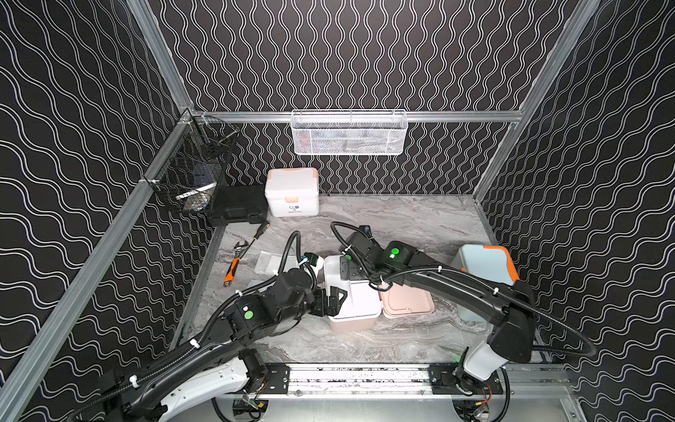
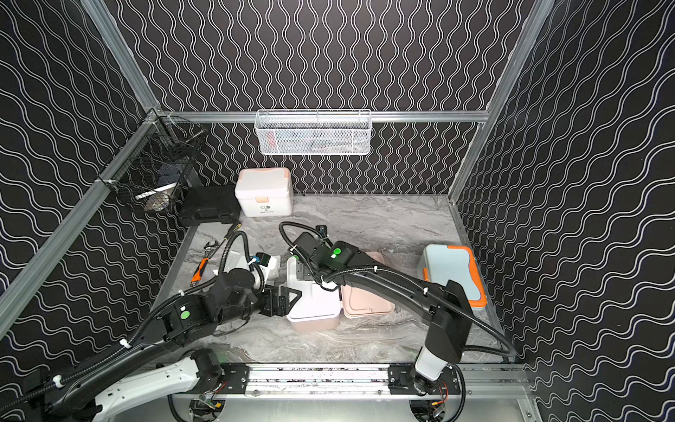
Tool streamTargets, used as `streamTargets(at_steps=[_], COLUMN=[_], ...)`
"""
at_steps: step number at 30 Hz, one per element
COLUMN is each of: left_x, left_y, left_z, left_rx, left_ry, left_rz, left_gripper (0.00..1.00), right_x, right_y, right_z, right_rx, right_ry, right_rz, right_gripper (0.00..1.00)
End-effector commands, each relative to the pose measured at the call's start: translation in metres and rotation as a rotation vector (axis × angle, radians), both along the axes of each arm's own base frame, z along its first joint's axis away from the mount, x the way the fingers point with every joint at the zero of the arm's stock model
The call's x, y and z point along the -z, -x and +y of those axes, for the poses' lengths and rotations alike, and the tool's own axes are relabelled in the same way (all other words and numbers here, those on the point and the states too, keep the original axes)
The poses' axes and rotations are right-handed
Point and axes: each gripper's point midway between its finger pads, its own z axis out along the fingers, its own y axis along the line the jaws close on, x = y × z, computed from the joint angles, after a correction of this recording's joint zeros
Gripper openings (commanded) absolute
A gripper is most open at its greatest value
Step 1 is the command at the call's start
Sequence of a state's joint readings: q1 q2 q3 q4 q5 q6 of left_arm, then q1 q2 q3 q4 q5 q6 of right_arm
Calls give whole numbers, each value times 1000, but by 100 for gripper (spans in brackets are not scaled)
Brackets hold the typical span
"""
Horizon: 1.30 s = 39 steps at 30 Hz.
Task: Open first aid kits and take out gauze
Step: Place the compartment layer in the first aid kit, then close the lid of the first aid kit.
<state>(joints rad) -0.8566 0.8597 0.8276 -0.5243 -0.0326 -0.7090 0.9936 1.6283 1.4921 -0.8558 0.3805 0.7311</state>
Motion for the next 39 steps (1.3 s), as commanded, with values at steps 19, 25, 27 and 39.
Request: streamTargets(at_steps=[19, 25, 27, 39], left_x=[56, 72, 75, 95], left_y=[-30, -38, -39, -38], left_z=[-67, -71, -72, -81], left_rx=[61, 60, 61, 87], left_ry=[-370, -372, -370, -344], left_rz=[116, 153, 160, 195], left_gripper=[99, 99, 99, 99], right_x=[21, 46, 54, 73], right_y=[-28, -24, -23, -16], right_z=[-184, -202, -203, -164], right_rx=[296, 351, 354, 228], right_ry=[-243, -316, -349, -657], right_rz=[47, 108, 132, 257], right_gripper=[100, 100, 100, 100])
